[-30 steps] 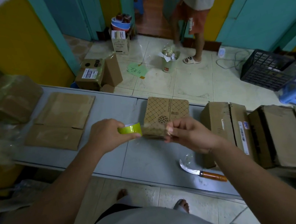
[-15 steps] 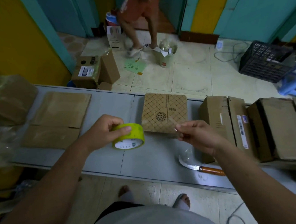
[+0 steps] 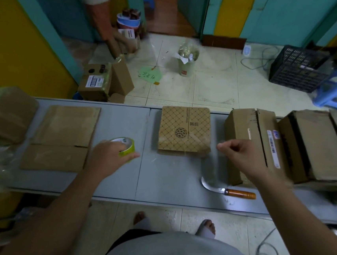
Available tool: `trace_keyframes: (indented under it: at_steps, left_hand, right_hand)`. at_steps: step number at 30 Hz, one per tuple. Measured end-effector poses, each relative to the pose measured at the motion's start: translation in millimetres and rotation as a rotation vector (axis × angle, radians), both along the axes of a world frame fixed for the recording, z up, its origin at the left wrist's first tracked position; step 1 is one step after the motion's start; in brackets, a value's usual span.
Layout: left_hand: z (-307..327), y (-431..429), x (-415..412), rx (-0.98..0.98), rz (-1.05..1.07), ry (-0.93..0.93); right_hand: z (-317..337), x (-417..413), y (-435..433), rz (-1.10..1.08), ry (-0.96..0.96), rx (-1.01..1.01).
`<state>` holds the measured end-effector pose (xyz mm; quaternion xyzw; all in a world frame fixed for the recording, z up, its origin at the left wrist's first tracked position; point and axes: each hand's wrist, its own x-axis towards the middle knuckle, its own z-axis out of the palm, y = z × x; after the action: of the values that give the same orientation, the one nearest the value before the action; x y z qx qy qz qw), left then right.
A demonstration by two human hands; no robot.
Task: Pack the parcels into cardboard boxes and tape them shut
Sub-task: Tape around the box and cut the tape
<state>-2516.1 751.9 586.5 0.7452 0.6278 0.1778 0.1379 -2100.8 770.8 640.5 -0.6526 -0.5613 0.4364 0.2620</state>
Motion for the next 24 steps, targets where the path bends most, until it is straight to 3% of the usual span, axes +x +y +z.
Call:
trace_keyframes:
  at_steps: [10, 20, 24]
  left_hand:
    - [-44.7, 0.6, -10.3, 0.092, -0.038, 0.005]
    - [-62.3, -6.6, -3.0, -0.024, -0.125, 0.170]
    - [-57.4, 3.5, 5.3, -0.068, -0.090, 0.119]
  right_hand:
    - [-40.6, -7.7, -37.3, -0.049, -0.082, 0.142]
    - [-62.9, -6.0, -42.6, -0.116, -0.167, 0.152]
    - [-66.6, -13.5, -36.3, -0.157, -0.121, 0.181]
